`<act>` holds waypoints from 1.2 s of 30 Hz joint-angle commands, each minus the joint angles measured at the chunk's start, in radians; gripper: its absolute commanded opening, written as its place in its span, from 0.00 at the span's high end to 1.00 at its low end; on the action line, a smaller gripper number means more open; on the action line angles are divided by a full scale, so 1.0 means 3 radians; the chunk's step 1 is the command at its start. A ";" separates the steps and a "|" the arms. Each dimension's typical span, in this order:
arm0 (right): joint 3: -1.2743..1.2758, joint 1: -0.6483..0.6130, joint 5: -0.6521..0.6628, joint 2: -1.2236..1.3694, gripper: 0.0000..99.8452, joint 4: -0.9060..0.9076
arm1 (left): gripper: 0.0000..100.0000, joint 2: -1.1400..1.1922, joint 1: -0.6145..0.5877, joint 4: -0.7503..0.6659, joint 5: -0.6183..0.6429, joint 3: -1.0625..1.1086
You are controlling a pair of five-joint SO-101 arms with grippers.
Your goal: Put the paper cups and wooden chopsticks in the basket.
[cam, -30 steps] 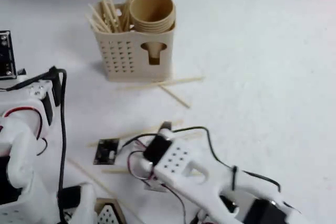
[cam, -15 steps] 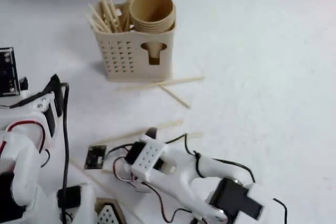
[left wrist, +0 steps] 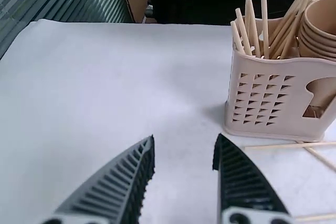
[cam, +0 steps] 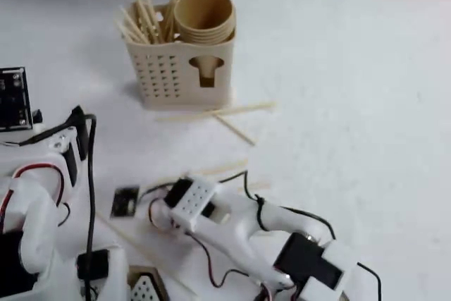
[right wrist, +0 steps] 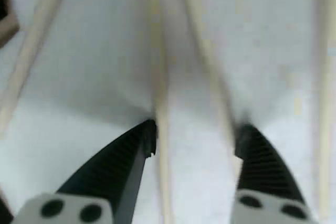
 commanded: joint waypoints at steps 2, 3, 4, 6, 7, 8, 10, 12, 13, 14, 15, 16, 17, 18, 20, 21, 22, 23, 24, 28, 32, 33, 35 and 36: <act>-0.0031 0.0028 -0.0046 0.0023 0.97 -0.0074 | 0.81 -0.0120 -0.0023 -0.0056 -0.0036 -0.0005; -0.0031 0.0028 -0.0046 0.0023 0.97 -0.0074 | 0.81 -0.0146 -0.0023 -0.0056 -0.0041 0.0000; -0.0031 0.0033 -0.0046 0.0023 0.98 -0.0064 | 0.81 -0.0166 -0.0023 -0.0056 -0.0041 0.0000; -0.0031 0.0033 -0.0046 0.0023 0.98 0.0008 | 0.81 -0.0202 -0.0023 -0.0051 -0.0041 0.0000; -0.0036 0.0033 -0.0046 0.0018 0.98 0.0054 | 0.81 -0.0217 -0.0023 -0.0051 -0.0041 0.0000; -0.0046 0.0033 -0.0046 0.0018 0.98 0.0105 | 0.81 -0.0233 -0.0023 -0.0051 -0.0041 0.0000; -0.0051 0.0074 -0.0026 -0.0018 0.98 0.0187 | 0.81 -0.0243 -0.0023 -0.0051 -0.0041 0.0000; -0.0046 0.0156 -0.0015 -0.0130 0.98 0.0222 | 0.81 -0.0248 -0.0023 -0.0051 -0.0041 0.0000; -0.0046 0.0212 -0.0015 -0.0207 0.98 0.0258 | 0.81 -0.0248 -0.0023 -0.0046 -0.0041 0.0000; -0.0046 0.0253 -0.0005 -0.0299 0.98 0.0299 | 0.81 -0.0248 -0.0023 -0.0041 -0.0041 0.0000; -0.0046 0.0289 0.0051 -0.0391 0.98 0.0350 | 0.81 -0.0248 -0.0023 -0.0026 -0.0041 0.0000; -0.0046 0.0315 0.0118 -0.0494 0.98 0.0412 | 0.81 -0.0248 -0.0023 -0.0026 -0.0041 0.0000; -0.0046 0.0340 0.0153 -0.0596 0.98 0.0478 | 0.81 -0.0248 -0.0023 -0.0026 -0.0041 0.0000; -0.0046 0.0366 0.0174 -0.0703 0.98 0.0540 | 0.81 -0.0248 -0.0023 -0.0026 -0.0041 0.0000; -0.0051 0.0422 0.0184 -0.0939 0.98 0.0652 | 0.81 -0.0248 -0.0023 -0.0026 -0.0041 0.0000; -0.0051 0.0448 0.0189 -0.1066 0.98 0.0698 | 0.81 -0.0248 -0.0023 -0.0015 -0.0041 0.0000; -0.0051 0.0483 0.0189 -0.1199 0.98 0.0734 | 0.81 -0.0248 -0.0023 0.0005 -0.0041 0.0000; -0.0056 0.0519 0.0189 -0.1327 0.98 0.0754 | 0.81 -0.0248 -0.0023 0.0020 -0.0041 0.0000; -0.0056 0.0550 0.0189 -0.1465 0.98 0.0765 | 0.81 -0.0248 -0.0023 0.0036 -0.0041 0.0000; -0.0199 0.0734 0.0164 -0.1931 0.98 0.0780 | 0.81 -0.0253 -0.0023 0.0046 -0.0041 0.0000; -0.0696 0.0954 -0.0107 -0.2181 0.98 0.0790 | 0.81 -0.0253 -0.0023 0.0077 -0.0041 0.0000; -0.0854 0.0995 -0.0164 -0.2197 0.98 0.0790 | 0.81 -0.0253 -0.0023 0.0097 -0.0041 0.0000; -0.1202 0.1036 -0.0256 -0.2176 0.98 0.0790 | 0.81 -0.0253 -0.0023 0.0118 -0.0041 0.0000; -0.1376 0.1041 -0.0297 -0.2151 0.98 0.0790 | 0.81 -0.0253 -0.0023 0.0123 -0.0041 0.0000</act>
